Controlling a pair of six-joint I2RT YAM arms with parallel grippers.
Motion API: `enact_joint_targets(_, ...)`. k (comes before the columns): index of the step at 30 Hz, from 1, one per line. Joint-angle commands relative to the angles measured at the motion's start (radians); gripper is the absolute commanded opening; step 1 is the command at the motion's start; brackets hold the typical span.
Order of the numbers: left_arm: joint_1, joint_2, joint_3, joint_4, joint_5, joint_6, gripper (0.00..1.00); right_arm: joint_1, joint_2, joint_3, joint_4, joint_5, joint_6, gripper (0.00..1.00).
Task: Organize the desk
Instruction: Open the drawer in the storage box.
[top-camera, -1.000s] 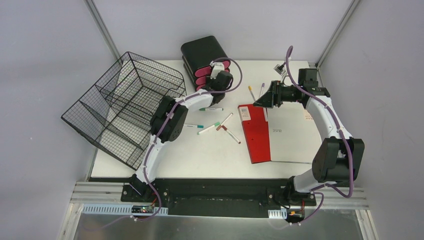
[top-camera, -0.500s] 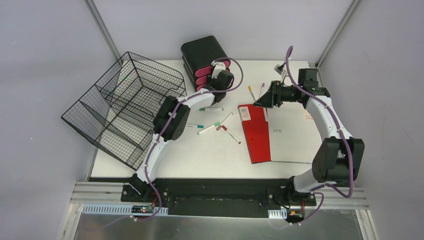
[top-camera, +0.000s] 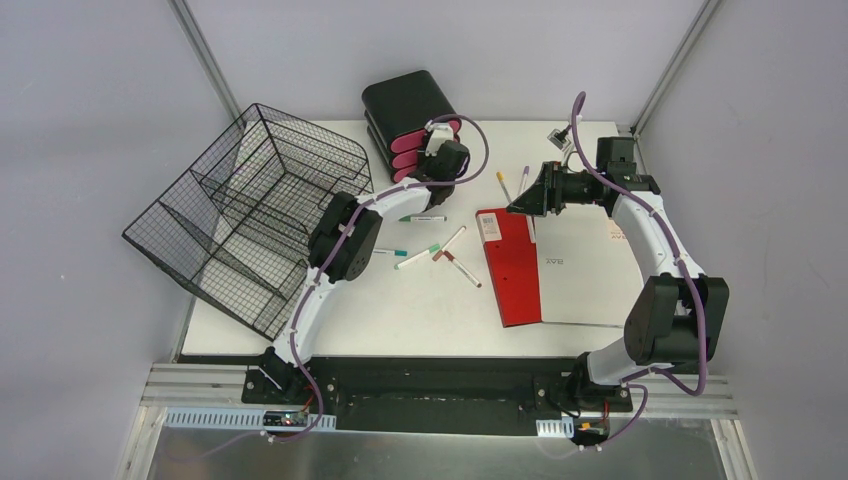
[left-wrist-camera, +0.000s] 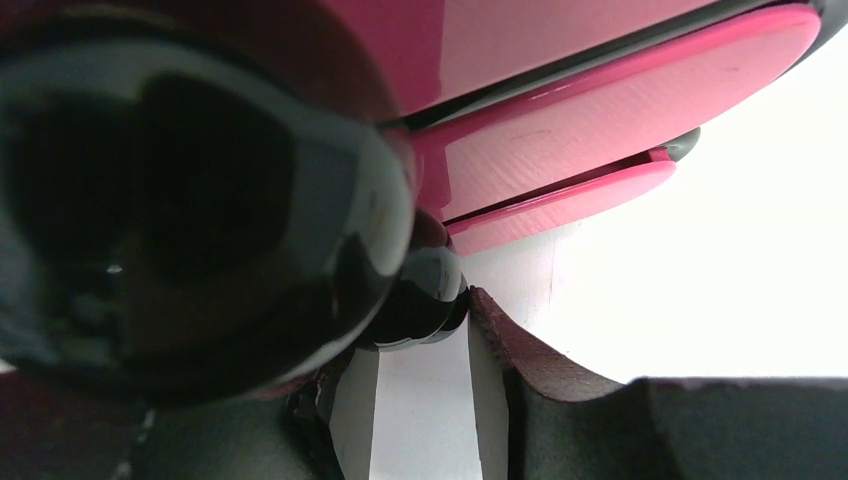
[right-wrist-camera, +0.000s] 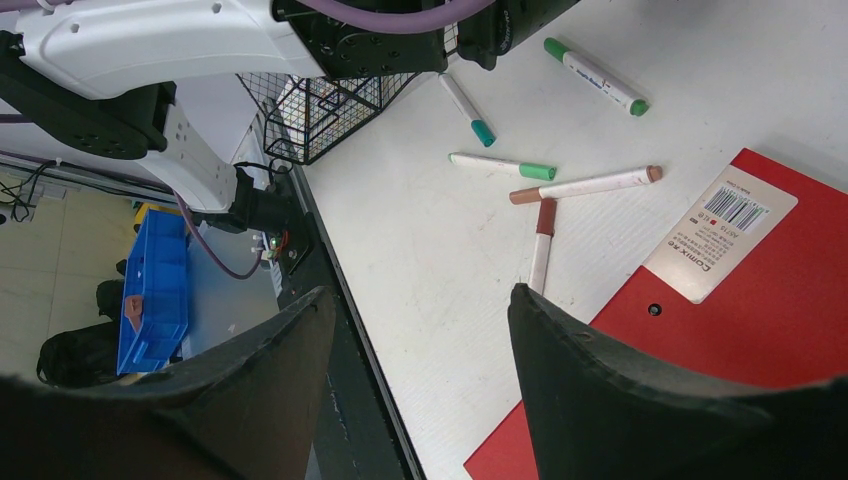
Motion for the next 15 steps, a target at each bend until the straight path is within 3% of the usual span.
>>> enact_joint_targets(1, 0.008, -0.014, 0.008, 0.017, 0.007, 0.023, 0.17, -0.006, -0.034, 0.049, 0.007, -0.018, -0.029, 0.67)
enact_joint_targets(7, -0.013, -0.076, -0.075, 0.026, 0.029, -0.002, 0.08, -0.006, -0.033, 0.05, 0.008, -0.018, -0.03, 0.67)
enact_joint_targets(15, -0.084, -0.156, -0.209, 0.043, 0.029, -0.03, 0.05, -0.007, -0.034, 0.05, 0.007, -0.017, -0.029, 0.67)
